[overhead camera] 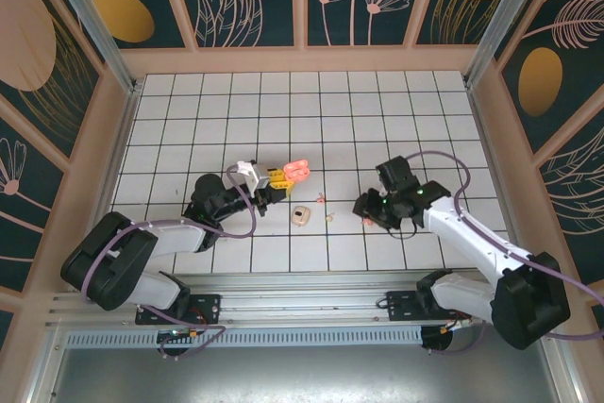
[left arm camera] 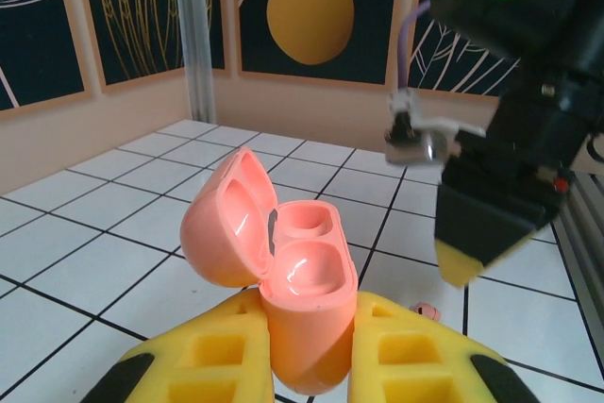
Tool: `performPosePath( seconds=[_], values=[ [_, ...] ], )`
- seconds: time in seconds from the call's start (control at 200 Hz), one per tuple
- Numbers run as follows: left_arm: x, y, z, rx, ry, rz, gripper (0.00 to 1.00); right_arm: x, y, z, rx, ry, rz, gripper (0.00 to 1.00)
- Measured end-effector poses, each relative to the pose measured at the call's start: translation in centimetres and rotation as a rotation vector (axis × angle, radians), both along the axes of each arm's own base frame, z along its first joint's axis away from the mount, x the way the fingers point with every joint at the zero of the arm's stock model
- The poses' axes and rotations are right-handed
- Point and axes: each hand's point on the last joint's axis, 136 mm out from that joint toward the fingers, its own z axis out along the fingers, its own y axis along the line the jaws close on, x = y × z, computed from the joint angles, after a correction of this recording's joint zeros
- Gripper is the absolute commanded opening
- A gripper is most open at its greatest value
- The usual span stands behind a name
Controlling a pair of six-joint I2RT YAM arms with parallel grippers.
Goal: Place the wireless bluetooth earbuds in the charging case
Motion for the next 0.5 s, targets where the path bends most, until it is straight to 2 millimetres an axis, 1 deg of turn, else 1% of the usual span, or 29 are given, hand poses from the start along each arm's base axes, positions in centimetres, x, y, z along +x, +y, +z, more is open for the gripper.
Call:
performPosePath(
  seconds=[0.08,0.175,0.395,0.5],
  values=[
    [0.2,-0.1,0.3,-0.002,-0.007,0.000,0.06,-1.0,-0.3,-1.5,-0.017,0.058,-0.029,0.45],
    [0.3,-0.1,0.4,0.000,-0.012,0.004,0.05,-1.4,-0.3,-2.6,-0.036,0.102,-0.047,0.47],
    [0.4,0.2,1.0,0.005,-0.039,0.026,0.06,-0.1,-0.6,-4.2,-0.061,0.122,-0.084,0.47],
    [0.3,0.2,1.0,0.012,-0.046,0.028,0.06,0.6,-1.0,-4.6,-0.068,0.117,-0.103,0.47]
  ],
)
